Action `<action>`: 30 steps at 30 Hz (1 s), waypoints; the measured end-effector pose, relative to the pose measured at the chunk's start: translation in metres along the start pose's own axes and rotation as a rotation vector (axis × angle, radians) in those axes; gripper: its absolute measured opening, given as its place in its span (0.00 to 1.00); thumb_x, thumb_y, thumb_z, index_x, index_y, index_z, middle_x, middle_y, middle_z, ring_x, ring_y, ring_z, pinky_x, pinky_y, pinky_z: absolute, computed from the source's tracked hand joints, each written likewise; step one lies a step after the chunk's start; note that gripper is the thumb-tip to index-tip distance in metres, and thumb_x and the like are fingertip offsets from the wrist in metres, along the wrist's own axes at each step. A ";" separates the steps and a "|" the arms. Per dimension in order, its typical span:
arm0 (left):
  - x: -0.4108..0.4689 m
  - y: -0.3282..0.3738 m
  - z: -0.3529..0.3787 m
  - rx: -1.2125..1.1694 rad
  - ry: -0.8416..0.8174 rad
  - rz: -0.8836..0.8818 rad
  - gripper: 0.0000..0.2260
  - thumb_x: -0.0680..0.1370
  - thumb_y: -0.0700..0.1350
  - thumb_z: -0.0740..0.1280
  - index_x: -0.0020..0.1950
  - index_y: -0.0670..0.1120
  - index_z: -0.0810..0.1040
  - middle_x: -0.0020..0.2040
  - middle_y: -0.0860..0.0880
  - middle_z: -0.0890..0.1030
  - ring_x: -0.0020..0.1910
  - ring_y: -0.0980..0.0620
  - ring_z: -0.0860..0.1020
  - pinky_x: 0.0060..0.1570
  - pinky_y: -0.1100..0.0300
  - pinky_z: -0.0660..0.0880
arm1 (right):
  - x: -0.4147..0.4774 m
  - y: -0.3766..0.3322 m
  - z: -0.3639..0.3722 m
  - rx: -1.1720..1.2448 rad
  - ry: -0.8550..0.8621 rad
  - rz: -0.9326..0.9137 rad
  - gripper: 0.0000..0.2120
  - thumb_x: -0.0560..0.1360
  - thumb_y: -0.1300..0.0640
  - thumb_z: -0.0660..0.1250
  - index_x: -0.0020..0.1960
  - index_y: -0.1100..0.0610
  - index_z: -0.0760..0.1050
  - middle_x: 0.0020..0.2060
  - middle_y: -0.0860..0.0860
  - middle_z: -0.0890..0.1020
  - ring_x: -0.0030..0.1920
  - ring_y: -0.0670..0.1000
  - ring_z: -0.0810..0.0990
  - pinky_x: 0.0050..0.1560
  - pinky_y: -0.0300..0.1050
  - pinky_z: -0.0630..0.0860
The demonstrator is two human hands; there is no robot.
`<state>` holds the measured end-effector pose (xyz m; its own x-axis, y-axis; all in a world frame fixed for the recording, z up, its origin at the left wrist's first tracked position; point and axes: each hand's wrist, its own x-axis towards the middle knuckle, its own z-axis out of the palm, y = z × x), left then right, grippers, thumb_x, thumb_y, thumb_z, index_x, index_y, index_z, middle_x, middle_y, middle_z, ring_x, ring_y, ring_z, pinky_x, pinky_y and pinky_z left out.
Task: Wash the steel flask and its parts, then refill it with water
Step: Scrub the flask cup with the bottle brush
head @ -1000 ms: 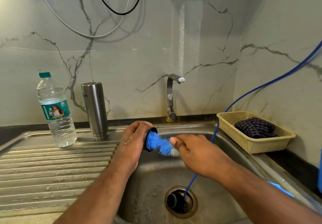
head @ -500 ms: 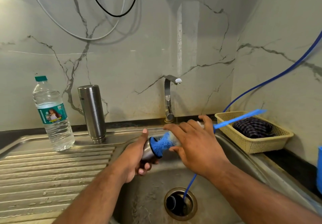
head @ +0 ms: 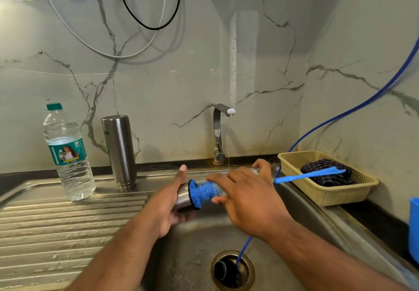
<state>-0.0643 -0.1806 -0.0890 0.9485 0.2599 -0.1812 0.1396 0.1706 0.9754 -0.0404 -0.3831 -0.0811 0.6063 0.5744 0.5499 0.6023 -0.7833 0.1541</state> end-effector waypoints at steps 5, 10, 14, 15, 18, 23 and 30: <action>-0.003 -0.002 0.000 0.260 -0.156 0.085 0.22 0.75 0.65 0.67 0.59 0.51 0.81 0.51 0.41 0.85 0.37 0.49 0.80 0.34 0.58 0.74 | 0.001 -0.001 -0.003 -0.020 -0.145 0.096 0.23 0.84 0.37 0.50 0.75 0.44 0.60 0.50 0.48 0.83 0.53 0.52 0.80 0.66 0.61 0.56; -0.004 0.006 0.000 -0.024 -0.131 0.211 0.20 0.77 0.63 0.65 0.54 0.49 0.85 0.57 0.40 0.84 0.57 0.40 0.82 0.57 0.44 0.77 | 0.000 0.000 -0.004 0.000 -0.137 0.119 0.23 0.84 0.36 0.47 0.76 0.45 0.59 0.45 0.48 0.84 0.47 0.51 0.80 0.64 0.58 0.60; -0.002 0.010 -0.004 -0.218 -0.094 0.165 0.22 0.78 0.63 0.64 0.50 0.44 0.83 0.54 0.42 0.86 0.54 0.42 0.84 0.54 0.43 0.79 | 0.000 -0.005 -0.006 -0.051 -0.085 0.044 0.25 0.83 0.35 0.46 0.75 0.45 0.61 0.43 0.47 0.82 0.43 0.51 0.79 0.60 0.56 0.59; -0.002 0.008 -0.005 -0.140 -0.093 0.137 0.23 0.77 0.63 0.65 0.54 0.44 0.83 0.54 0.41 0.86 0.52 0.42 0.84 0.52 0.45 0.80 | 0.000 -0.005 -0.006 -0.052 -0.083 0.033 0.24 0.84 0.35 0.47 0.75 0.45 0.61 0.42 0.47 0.82 0.43 0.51 0.79 0.61 0.56 0.59; -0.007 0.001 -0.001 0.143 -0.202 -0.017 0.29 0.77 0.68 0.61 0.59 0.45 0.82 0.51 0.40 0.86 0.40 0.47 0.82 0.39 0.55 0.76 | 0.000 -0.004 -0.008 -0.052 -0.116 0.044 0.24 0.84 0.36 0.49 0.76 0.45 0.60 0.46 0.47 0.83 0.46 0.51 0.80 0.62 0.57 0.58; -0.003 0.004 -0.002 0.080 -0.239 0.190 0.18 0.74 0.54 0.70 0.61 0.47 0.80 0.59 0.36 0.81 0.50 0.42 0.82 0.46 0.50 0.79 | 0.000 -0.001 -0.008 -0.013 -0.175 0.133 0.23 0.85 0.39 0.51 0.76 0.46 0.59 0.51 0.48 0.84 0.52 0.52 0.81 0.66 0.61 0.60; -0.001 0.009 -0.003 -0.139 -0.084 0.102 0.24 0.77 0.65 0.65 0.56 0.45 0.80 0.55 0.40 0.85 0.54 0.41 0.84 0.54 0.45 0.80 | 0.000 -0.003 -0.006 -0.059 -0.053 0.041 0.25 0.83 0.34 0.49 0.75 0.44 0.62 0.42 0.46 0.82 0.41 0.50 0.77 0.59 0.56 0.59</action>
<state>-0.0649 -0.1767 -0.0808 0.9769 0.2034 -0.0655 0.0064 0.2785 0.9604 -0.0452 -0.3817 -0.0764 0.6573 0.5523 0.5128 0.5458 -0.8180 0.1813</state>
